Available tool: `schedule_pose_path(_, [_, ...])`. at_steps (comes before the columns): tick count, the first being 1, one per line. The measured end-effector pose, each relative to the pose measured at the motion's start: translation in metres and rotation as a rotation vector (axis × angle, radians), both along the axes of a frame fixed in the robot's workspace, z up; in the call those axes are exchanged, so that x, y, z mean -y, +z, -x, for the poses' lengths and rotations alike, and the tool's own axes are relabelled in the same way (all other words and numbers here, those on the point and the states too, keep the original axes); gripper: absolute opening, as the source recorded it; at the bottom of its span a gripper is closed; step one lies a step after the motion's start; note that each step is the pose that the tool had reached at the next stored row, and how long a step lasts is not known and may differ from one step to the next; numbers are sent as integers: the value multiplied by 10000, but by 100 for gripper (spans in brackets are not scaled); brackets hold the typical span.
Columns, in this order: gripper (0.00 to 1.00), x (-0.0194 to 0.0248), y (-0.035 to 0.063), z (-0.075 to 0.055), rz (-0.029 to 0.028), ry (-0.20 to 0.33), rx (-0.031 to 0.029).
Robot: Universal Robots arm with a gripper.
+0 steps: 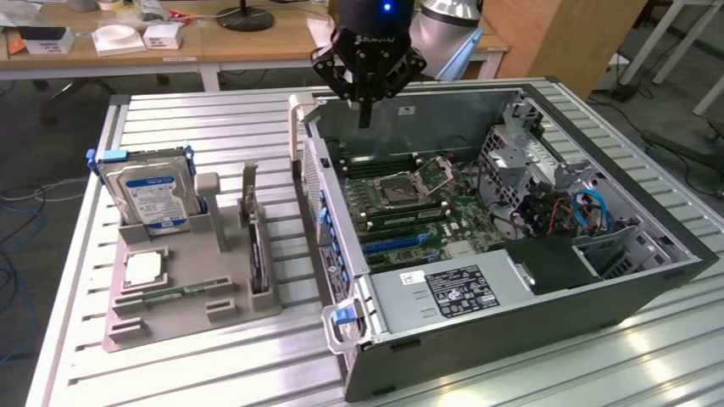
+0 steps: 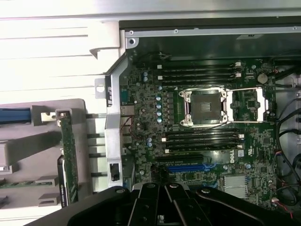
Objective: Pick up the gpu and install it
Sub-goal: 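Reach for the gpu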
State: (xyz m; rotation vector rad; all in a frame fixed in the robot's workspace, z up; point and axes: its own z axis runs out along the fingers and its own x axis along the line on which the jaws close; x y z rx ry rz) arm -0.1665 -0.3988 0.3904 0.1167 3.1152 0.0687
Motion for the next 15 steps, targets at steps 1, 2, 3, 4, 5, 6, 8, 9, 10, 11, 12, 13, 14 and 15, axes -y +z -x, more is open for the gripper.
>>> schedule_pose_path(1, [10, 0, -1, 15, -1, 0, 0])
schedule_pose_path(2, [10, 0, -2, 30, 0, 1, 0])
schedule_pose_path(3, [10, 0, -3, 43, -1, 0, 0])
schedule_pose_path(4, [10, 0, -4, 56, -1, 0, 0])
schedule_pose_path(5, [10, 0, -5, 70, 0, 0, 0])
schedule_pose_path(6, [10, 0, -5, 84, 0, 0, 0])
schedule_pose_path(8, [10, 0, -7, 109, 0, -1, 0])
schedule_pose_path(9, [10, 0, -8, 122, 0, -1, 1])
schedule_pose_path(10, [10, 0, -8, 135, 0, 0, 0])
schedule_pose_path(11, [10, 0, -9, 149, -1, 0, 0])
schedule_pose_path(12, [10, 0, -10, 162, 0, 0, 0])
schedule_pose_path(13, [10, 0, -10, 175, 0, 0, 0])
schedule_pose_path(14, [10, 0, -11, 187, -1, 0, 0])
schedule_pose_path(15, [10, 0, -12, 199, -1, 0, 0])
